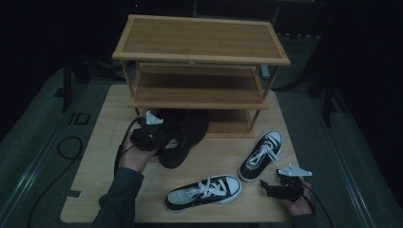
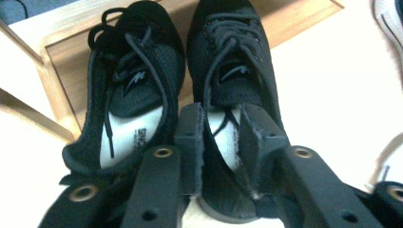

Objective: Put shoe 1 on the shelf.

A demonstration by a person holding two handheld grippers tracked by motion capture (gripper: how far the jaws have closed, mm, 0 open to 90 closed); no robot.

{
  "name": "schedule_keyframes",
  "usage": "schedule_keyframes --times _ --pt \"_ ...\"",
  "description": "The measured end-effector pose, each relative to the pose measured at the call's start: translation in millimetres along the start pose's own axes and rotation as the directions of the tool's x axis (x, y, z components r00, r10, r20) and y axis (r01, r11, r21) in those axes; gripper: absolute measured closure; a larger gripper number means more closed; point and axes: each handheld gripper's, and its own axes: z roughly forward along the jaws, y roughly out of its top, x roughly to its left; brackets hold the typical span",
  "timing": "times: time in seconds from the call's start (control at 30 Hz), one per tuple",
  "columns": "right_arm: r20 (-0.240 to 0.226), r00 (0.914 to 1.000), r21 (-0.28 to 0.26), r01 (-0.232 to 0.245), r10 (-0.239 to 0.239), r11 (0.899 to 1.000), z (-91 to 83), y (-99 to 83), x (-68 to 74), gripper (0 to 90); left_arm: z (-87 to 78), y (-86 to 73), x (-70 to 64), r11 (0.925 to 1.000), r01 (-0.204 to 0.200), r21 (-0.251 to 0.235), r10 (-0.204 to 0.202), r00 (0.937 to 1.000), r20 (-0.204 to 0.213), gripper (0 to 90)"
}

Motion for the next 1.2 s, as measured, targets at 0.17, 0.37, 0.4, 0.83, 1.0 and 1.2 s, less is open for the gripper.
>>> schedule_keyframes --times 0.17,0.37,0.4,0.83,1.0,1.2 --pt "0.0 1.0 0.0 0.0 0.0 1.0 0.0 0.0 0.0 15.1 -5.0 -9.0 0.9 1.0 -0.007 0.0 0.007 1.0 -0.001 83.5" --pt "0.0 1.0 -0.001 0.0 0.0 1.0 0.1 0.0 0.0 15.2 -12.0 -18.3 -0.6 0.9995 -0.009 -0.032 0.01 0.9997 0.021 89.9" --pt "0.0 1.0 -0.001 0.0 0.0 1.0 0.0 0.0 0.0 15.2 -13.3 -19.3 -1.7 0.9994 -0.02 -0.028 0.02 0.9997 0.015 89.9" --pt "0.0 1.0 0.0 0.0 0.0 1.0 0.0 0.0 0.0 15.2 2.6 -50.6 -1.0 0.9977 -0.033 0.058 0.033 0.9995 0.004 90.0" --pt "0.0 1.0 0.0 0.0 0.0 1.0 0.0 0.0 0.0 15.2 20.8 -68.0 -0.2 0.9942 -0.017 0.107 0.015 0.9996 0.022 90.0" --pt "0.0 1.0 0.0 -0.001 0.001 1.0 0.0 0.0 0.1 15.2 38.0 -84.0 -2.9 0.9881 -0.021 0.153 0.017 0.9995 0.025 90.0"
